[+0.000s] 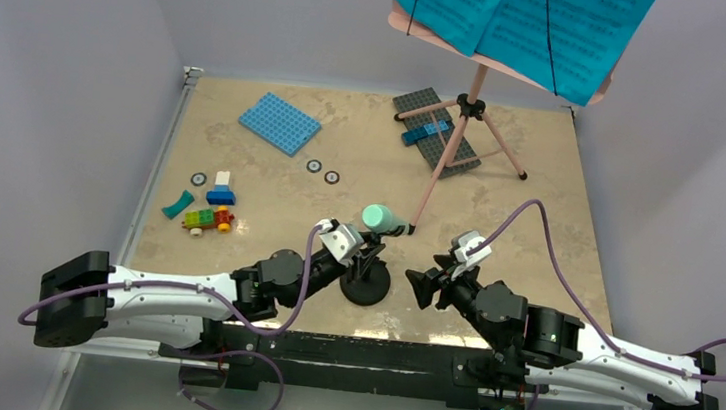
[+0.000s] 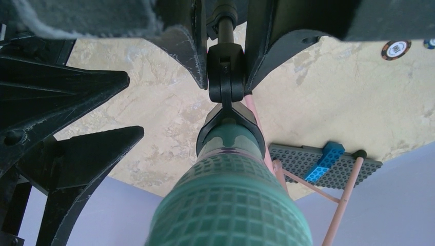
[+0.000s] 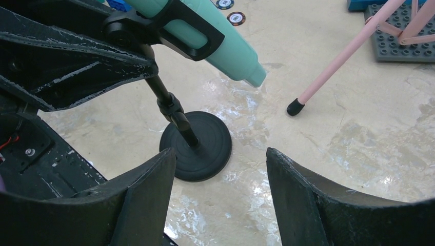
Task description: Pack up the instrument practice props
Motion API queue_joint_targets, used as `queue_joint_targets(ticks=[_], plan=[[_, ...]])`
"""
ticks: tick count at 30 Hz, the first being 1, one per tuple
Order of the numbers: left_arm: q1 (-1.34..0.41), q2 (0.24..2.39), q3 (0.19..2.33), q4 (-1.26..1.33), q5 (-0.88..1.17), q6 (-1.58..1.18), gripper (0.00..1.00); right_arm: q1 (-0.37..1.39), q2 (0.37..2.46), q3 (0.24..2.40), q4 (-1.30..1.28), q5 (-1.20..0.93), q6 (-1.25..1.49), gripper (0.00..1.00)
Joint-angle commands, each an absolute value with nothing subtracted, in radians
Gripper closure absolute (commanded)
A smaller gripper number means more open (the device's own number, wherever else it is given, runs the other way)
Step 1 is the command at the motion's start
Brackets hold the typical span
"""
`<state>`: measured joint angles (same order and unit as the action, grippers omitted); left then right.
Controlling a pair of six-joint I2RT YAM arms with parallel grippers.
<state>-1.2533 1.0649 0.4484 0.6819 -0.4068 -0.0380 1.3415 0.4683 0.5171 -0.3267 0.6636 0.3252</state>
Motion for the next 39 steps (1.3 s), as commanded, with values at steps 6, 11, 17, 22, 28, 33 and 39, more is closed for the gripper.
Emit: queue_joint_targets(ticks=[6, 11, 17, 22, 28, 33, 39], plan=[[-1.256, 1.082, 0.44, 0.747, -0.413, -0.044, 1.0, 1.345, 0.454, 0.511, -0.311, 0.671, 0.357, 0.32], [-1.256, 1.111, 0.384, 0.793, -0.423, -0.061, 1.0, 1.345, 0.457, 0.505, -0.3, 0.656, 0.362, 0.32], [-1.258, 1.139, 0.32, 0.842, -0.429, -0.11, 1.0, 1.344, 0.473, 0.507, -0.285, 0.636, 0.366, 0.3], [-1.257, 1.162, 0.296, 0.869, -0.432, -0.128, 1.0, 1.345, 0.5, 0.509, -0.273, 0.613, 0.382, 0.27], [-1.258, 1.224, 0.269, 0.908, -0.418, -0.164, 1.0, 1.343, 0.516, 0.497, -0.246, 0.595, 0.409, 0.19], [-1.258, 1.284, 0.24, 0.948, -0.411, -0.209, 1.0, 1.34, 0.51, 0.493, -0.225, 0.595, 0.412, 0.19], [-1.258, 1.304, 0.214, 0.98, -0.401, -0.252, 1.0, 1.34, 0.485, 0.463, -0.114, 0.642, 0.331, 0.21]])
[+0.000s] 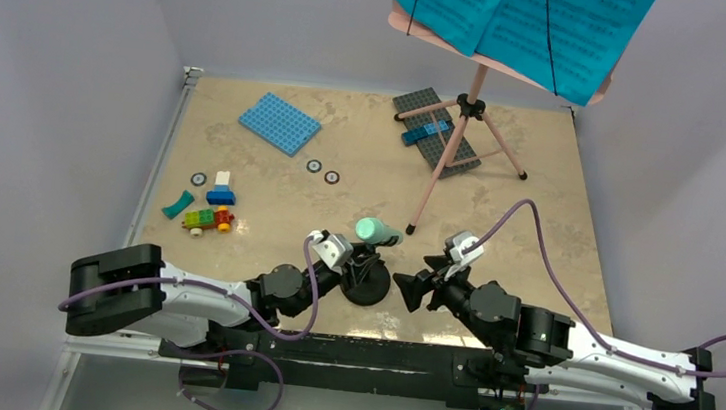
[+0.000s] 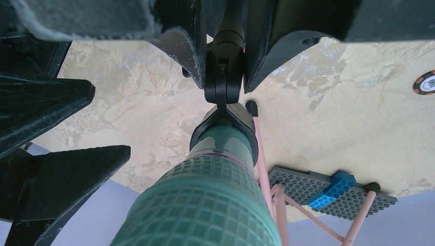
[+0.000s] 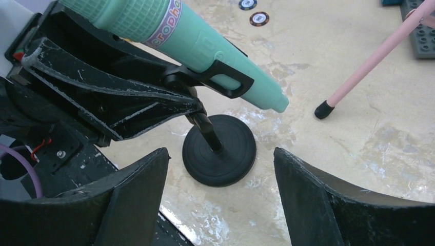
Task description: Pack up the instrument practice props
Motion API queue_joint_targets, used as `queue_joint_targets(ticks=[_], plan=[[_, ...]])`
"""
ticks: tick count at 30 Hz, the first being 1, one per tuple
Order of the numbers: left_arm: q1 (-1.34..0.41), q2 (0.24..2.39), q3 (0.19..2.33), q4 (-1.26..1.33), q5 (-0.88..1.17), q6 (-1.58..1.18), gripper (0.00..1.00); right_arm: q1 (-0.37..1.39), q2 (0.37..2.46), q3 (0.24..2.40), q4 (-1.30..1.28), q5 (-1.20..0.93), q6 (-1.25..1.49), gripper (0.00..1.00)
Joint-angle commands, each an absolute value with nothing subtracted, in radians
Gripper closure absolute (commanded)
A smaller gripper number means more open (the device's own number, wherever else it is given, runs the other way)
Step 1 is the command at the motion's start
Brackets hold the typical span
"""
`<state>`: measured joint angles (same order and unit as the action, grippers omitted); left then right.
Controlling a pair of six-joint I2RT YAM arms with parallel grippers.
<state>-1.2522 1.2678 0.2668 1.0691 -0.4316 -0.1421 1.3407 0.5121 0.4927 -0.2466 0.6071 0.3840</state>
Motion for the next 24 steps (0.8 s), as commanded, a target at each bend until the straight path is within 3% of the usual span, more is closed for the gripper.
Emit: queue_joint_targets(ticks=[1, 11, 24], plan=[[-1.258, 1.299, 0.213, 0.976, -0.397, -0.254, 1.0, 1.34, 0.475, 0.445, -0.07, 0.645, 0.291, 0.22], [-1.259, 1.22, 0.232, 0.825, -0.373, -0.261, 1.0, 1.34, 0.48, 0.329, 0.361, 0.532, -0.234, 0.22], [-1.261, 1.194, 0.255, 0.755, -0.349, -0.259, 1.0, 1.339, 0.776, 0.404, 0.622, 0.505, -0.43, 0.23]])
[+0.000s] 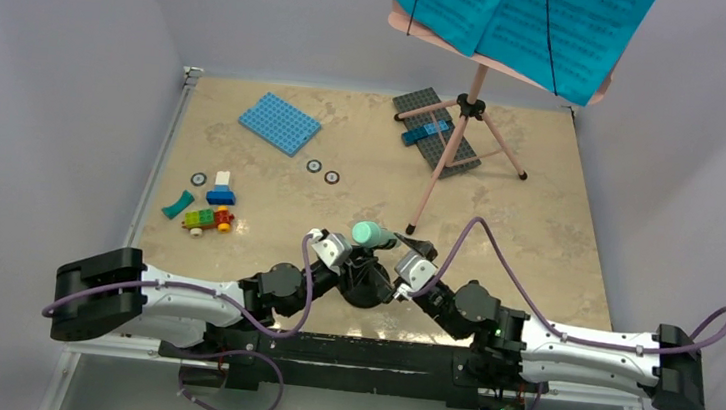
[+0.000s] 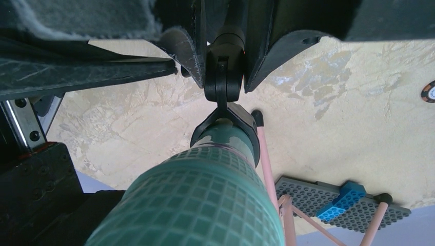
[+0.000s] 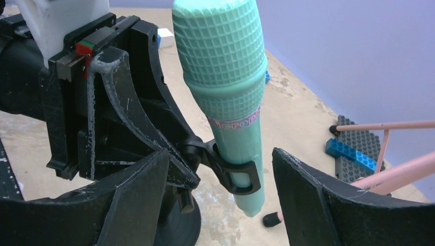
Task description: Pack up the instrument practice props
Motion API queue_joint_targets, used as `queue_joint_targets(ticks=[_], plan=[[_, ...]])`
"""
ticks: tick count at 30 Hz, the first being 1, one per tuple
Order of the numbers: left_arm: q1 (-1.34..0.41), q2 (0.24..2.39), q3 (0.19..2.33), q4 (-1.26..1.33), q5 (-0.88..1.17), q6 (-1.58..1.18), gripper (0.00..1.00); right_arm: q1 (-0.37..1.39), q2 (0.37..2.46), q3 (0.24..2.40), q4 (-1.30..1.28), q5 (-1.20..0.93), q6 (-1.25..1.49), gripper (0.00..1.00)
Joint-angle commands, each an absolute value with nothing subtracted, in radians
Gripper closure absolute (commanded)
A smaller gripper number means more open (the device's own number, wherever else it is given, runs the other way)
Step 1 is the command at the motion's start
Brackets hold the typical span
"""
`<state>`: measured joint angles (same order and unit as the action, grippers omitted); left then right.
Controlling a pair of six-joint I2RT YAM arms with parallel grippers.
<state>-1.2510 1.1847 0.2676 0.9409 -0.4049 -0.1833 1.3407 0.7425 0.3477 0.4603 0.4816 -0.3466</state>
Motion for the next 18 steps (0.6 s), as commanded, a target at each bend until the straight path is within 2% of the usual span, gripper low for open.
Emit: queue_joint_targets(ticks=[1, 8, 15, 18], plan=[[-1.26, 1.192, 0.255, 0.751, -0.347, -0.258, 1.0, 1.338, 0.789, 0.405, 0.642, 0.514, -0.438, 0.24], [-1.265, 1.19, 0.251, 0.74, -0.339, -0.258, 1.0, 1.299, 0.843, 0.414, 0.715, 0.512, -0.449, 0.26], [-1.269, 1.189, 0.259, 0.742, -0.332, -0.25, 1.0, 1.214, 0.895, 0.445, 0.696, 0.438, -0.43, 0.36], [-1.272, 1.19, 0.261, 0.742, -0.325, -0.25, 1.0, 1.208, 0.915, 0.451, 0.693, 0.417, -0.433, 0.37]])
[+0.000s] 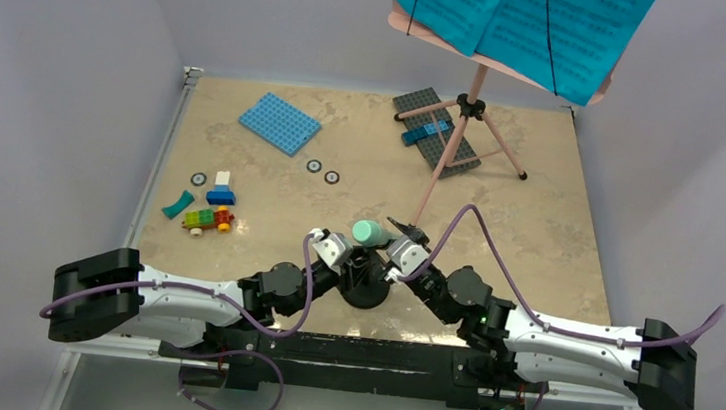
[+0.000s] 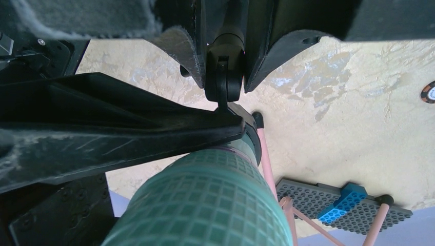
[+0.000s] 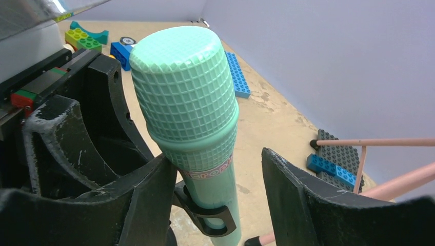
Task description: Pack up the instrument practice props
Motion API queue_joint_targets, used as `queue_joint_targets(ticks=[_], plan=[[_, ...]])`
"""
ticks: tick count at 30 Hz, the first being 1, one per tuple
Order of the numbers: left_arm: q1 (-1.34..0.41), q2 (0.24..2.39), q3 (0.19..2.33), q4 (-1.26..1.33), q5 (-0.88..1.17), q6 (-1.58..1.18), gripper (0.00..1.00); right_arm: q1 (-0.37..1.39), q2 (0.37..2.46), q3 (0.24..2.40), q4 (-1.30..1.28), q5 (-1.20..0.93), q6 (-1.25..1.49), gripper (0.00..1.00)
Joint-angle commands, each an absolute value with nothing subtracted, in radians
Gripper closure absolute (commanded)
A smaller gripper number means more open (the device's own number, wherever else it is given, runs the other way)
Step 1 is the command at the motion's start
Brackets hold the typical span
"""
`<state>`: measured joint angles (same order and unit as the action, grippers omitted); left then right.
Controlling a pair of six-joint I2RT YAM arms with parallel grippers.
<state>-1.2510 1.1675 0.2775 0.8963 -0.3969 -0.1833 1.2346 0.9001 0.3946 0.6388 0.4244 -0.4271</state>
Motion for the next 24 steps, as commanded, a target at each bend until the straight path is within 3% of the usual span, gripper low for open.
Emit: queue_joint_targets(ticks=[1, 4, 6, 13, 15, 24], plan=[[-1.272, 1.191, 0.262, 0.742, -0.322, -0.25, 1.0, 1.207, 0.924, 0.454, 0.693, 0.416, -0.433, 0.37], [-1.274, 1.193, 0.265, 0.741, -0.316, -0.25, 1.0, 1.202, 0.947, 0.462, 0.696, 0.408, -0.44, 0.4], [-1.275, 1.194, 0.265, 0.738, -0.313, -0.25, 1.0, 1.201, 0.961, 0.468, 0.7, 0.408, -0.446, 0.47], [-1.282, 1.192, 0.265, 0.728, -0.317, -0.253, 1.0, 1.193, 0.969, 0.482, 0.717, 0.441, -0.455, 0.84], [-1.285, 1.192, 0.265, 0.723, -0.32, -0.256, 1.0, 1.193, 0.961, 0.496, 0.704, 0.472, -0.454, 1.0], [-1.29, 1.2, 0.254, 0.708, -0.374, -0.255, 1.0, 1.193, 0.893, 0.548, 0.647, 0.706, -0.519, 1.0]])
